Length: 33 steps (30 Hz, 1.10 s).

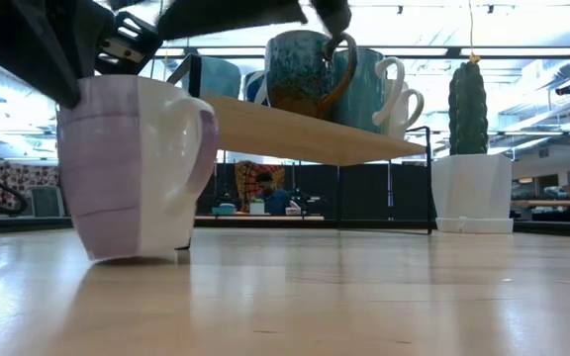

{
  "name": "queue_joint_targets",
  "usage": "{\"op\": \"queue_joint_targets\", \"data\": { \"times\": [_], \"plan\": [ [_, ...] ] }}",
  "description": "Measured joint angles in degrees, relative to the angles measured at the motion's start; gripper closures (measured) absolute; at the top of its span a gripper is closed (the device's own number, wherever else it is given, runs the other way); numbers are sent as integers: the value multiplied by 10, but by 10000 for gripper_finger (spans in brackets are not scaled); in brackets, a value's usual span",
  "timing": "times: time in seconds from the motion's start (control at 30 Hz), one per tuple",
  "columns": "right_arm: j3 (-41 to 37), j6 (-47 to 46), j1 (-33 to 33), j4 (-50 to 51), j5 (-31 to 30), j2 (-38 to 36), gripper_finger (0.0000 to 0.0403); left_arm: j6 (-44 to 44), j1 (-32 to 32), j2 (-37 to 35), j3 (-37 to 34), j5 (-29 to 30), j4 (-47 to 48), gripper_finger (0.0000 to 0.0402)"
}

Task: Place coffee mugs
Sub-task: Put the purple mug on the shelf

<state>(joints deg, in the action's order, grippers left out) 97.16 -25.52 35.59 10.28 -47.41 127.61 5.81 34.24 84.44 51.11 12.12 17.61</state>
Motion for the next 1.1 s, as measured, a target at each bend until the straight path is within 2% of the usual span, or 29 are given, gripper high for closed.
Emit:
{"op": "queue_joint_targets", "data": {
  "times": [0.1,0.2,0.37,0.53,0.67,0.8,1.1],
  "plan": [
    [58,-29,4,79,-49,28,250,0,1,0,0,0,6,370],
    [70,-58,5,106,-78,45,243,0,1,0,0,-3,7,370],
    [50,-114,-3,113,-76,45,215,-1,1,0,0,-4,8,370],
    [42,-120,-12,112,-68,45,189,-1,1,0,0,-4,6,370],
    [35,-120,-20,108,-60,45,184,-1,1,0,0,-4,1,370],
    [35,-119,-28,100,-38,45,203,-1,1,0,0,-5,0,370],
    [35,-113,-41,94,2,45,276,-4,2,0,0,-8,4,369]
  ]
}}
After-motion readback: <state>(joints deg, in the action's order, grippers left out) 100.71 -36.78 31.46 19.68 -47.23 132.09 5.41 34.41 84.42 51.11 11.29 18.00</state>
